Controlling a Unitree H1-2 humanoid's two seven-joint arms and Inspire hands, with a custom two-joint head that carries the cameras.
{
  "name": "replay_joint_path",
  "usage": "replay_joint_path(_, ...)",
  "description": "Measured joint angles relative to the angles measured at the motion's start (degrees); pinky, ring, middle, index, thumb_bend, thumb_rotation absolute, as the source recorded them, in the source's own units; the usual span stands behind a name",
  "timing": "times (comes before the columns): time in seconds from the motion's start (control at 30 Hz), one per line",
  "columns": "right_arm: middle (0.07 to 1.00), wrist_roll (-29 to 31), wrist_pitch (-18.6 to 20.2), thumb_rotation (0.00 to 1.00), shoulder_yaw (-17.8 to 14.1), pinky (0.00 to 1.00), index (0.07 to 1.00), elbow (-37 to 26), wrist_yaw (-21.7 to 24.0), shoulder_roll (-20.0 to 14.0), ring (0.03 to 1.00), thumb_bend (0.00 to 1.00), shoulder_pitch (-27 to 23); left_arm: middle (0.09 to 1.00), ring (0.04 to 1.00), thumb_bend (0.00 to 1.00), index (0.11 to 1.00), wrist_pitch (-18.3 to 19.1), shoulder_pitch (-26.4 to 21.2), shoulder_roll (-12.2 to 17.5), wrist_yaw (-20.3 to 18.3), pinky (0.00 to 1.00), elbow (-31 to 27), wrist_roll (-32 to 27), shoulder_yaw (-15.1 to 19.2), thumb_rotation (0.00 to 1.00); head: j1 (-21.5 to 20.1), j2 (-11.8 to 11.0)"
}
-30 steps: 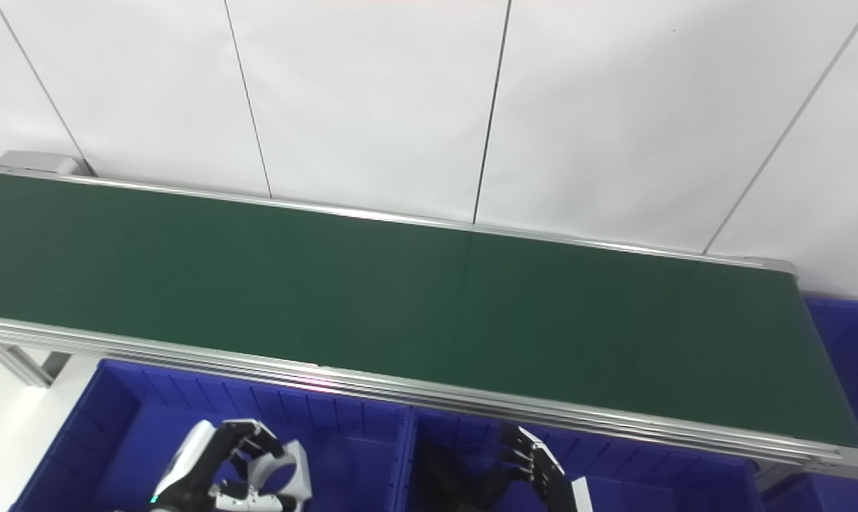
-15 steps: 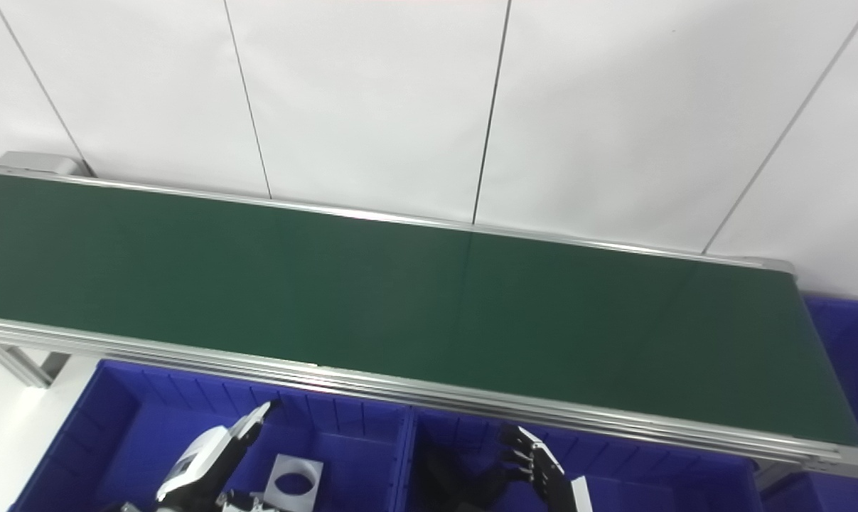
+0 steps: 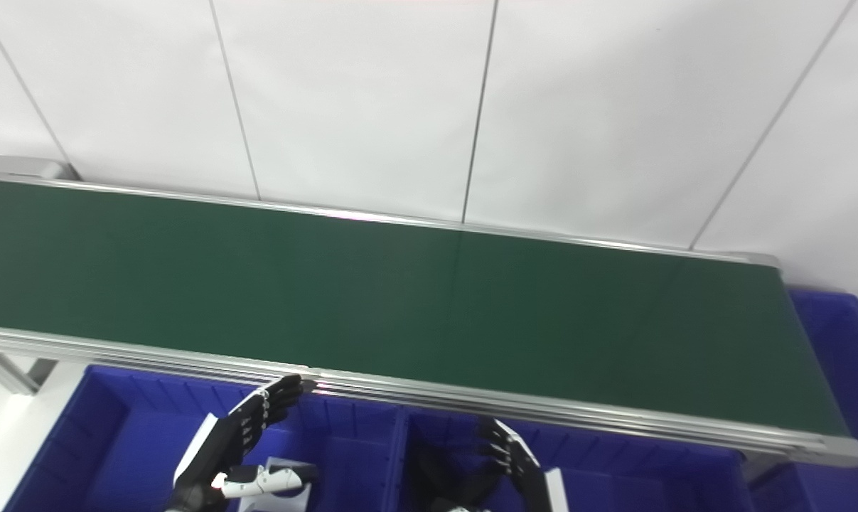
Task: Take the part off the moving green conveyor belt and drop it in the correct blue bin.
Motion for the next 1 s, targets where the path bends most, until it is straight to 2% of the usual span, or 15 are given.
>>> replay_joint_path(0.07,0.783,-0.3,0.0,0.07,-0.1,0.64,0.799,0.0,-0.3,0.4,0.724,0.68,0.0,0.718,0.731,0.65,0.715,-0.3,-0.1,-0.6,-0.6,0.79,0.3,-2.0,0.6,0.00,-2.5,0.3)
replay_joint_path(0.17,0.783,-0.6,0.1,0.07,-0.6,0.65,0.800,-0.4,-1.1,1.0,0.727,0.68,0.0,0.647,0.658,0.61,0.625,-0.3,-0.3,-1.3,-1.0,0.71,0.3,-4.4,1.5,0.00,-4.0,0.5)
replay_joint_path(0.3,0.783,-0.5,0.5,0.08,-1.1,0.65,0.800,-1.2,-1.8,2.2,0.731,0.68,0.0,0.615,0.623,0.59,0.608,-0.3,-0.8,-1.7,-2.8,0.65,0.4,-8.1,1.8,0.00,-4.9,0.7)
replay_joint_path(0.47,0.781,-0.9,0.8,0.10,-1.1,0.64,0.798,-1.2,-2.3,3.0,0.727,0.68,-0.1,0.608,0.605,0.57,0.612,-0.2,-1.2,-1.7,-3.7,0.62,0.3,-9.4,2.1,0.00,-5.7,0.8)
replay_joint_path(0.7,0.785,-0.9,0.8,0.11,-1.2,0.65,0.798,-1.2,-2.7,3.0,0.733,0.68,-0.1,0.624,0.639,0.58,0.635,1.1,-1.7,-1.7,-3.8,0.68,0.3,-9.3,2.1,0.00,-4.8,1.4)
replay_joint_path(0.87,0.786,-0.6,1.0,0.10,-1.3,0.65,0.802,-1.9,-2.5,2.8,0.735,0.68,0.2,0.649,0.678,0.62,0.662,1.4,-1.5,-1.9,-3.9,0.73,0.2,-8.6,1.3,0.00,-2.3,1.8)
replay_joint_path(0.9,0.786,-0.3,1.0,0.10,-1.4,0.65,0.802,-2.0,-2.4,2.7,0.736,0.68,0.2,0.650,0.681,0.63,0.665,1.4,-1.5,-2.2,-3.9,0.73,0.1,-8.2,1.1,0.00,-0.8,2.5)
replay_joint_path(1.0,0.790,0.2,1.8,0.10,-1.4,0.66,0.805,-3.2,-1.6,2.1,0.740,0.67,0.7,0.667,0.694,0.65,0.681,1.8,-1.1,-3.0,-3.7,0.77,-0.3,-7.8,0.9,0.00,0.2,3.5)
